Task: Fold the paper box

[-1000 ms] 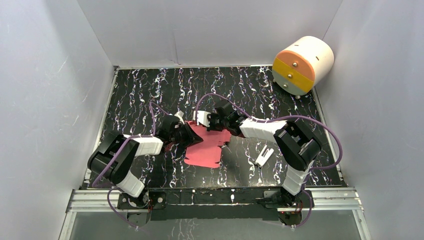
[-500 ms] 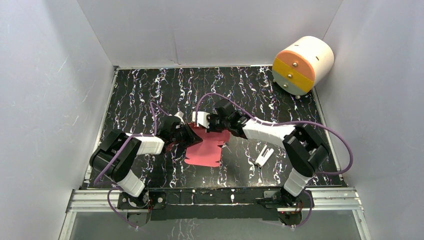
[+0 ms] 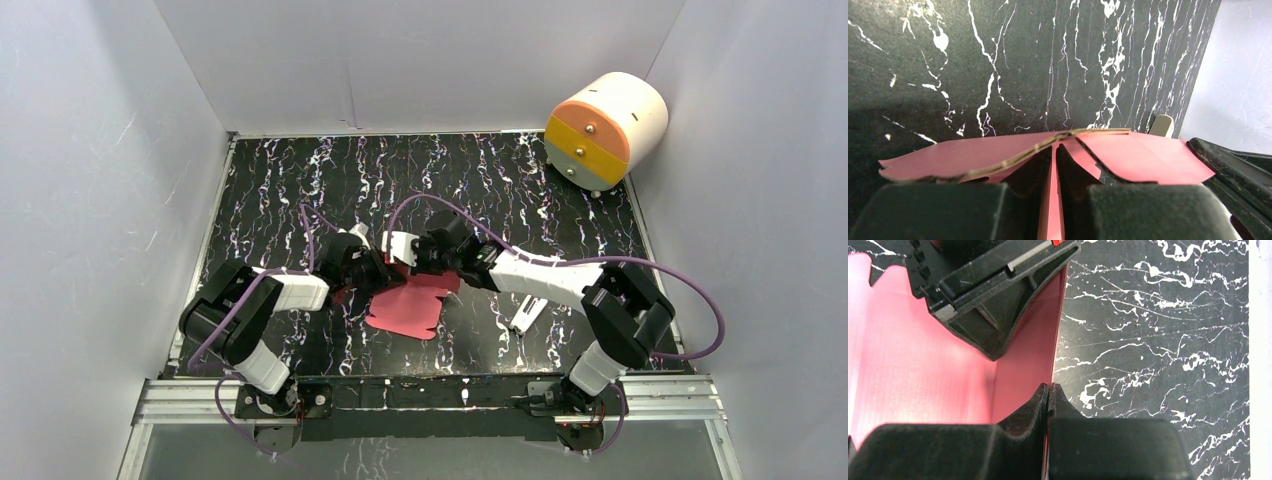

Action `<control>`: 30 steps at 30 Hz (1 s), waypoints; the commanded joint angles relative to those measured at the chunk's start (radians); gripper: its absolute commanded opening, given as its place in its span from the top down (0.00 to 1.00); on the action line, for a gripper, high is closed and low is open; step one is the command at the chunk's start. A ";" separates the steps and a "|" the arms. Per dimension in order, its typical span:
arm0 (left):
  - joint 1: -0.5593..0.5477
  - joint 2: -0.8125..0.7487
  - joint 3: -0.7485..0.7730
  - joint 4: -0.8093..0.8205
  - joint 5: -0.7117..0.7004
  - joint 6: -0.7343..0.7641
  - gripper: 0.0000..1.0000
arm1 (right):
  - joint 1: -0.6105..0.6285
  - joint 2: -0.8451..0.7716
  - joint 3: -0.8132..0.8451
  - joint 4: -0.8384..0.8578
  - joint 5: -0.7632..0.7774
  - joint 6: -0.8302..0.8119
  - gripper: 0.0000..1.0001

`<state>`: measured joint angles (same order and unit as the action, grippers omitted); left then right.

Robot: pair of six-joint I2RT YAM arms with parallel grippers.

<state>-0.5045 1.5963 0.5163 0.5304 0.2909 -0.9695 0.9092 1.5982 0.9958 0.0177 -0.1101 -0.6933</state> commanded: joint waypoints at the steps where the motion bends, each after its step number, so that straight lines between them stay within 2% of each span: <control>1: 0.000 -0.058 -0.022 -0.015 -0.039 0.012 0.90 | 0.036 -0.057 -0.041 0.114 0.020 0.028 1.00; 8: 0.000 -0.215 -0.020 -0.183 -0.055 0.072 0.84 | 0.031 -0.027 -0.023 0.155 0.174 -0.012 1.00; 15: 0.000 -0.289 -0.044 -0.256 -0.025 0.073 0.83 | 0.031 -0.007 0.006 0.196 0.179 -0.031 1.00; 24: -0.005 -0.173 -0.046 -0.169 -0.010 0.061 0.86 | 0.031 -0.022 0.025 0.176 0.118 -0.041 1.00; 30: -0.005 -0.103 -0.032 -0.132 -0.044 0.061 0.90 | 0.031 -0.067 0.019 0.116 0.019 -0.026 1.00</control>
<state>-0.5060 1.4620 0.4713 0.3832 0.2771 -0.9180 0.9363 1.5948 0.9768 0.1150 -0.0093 -0.7219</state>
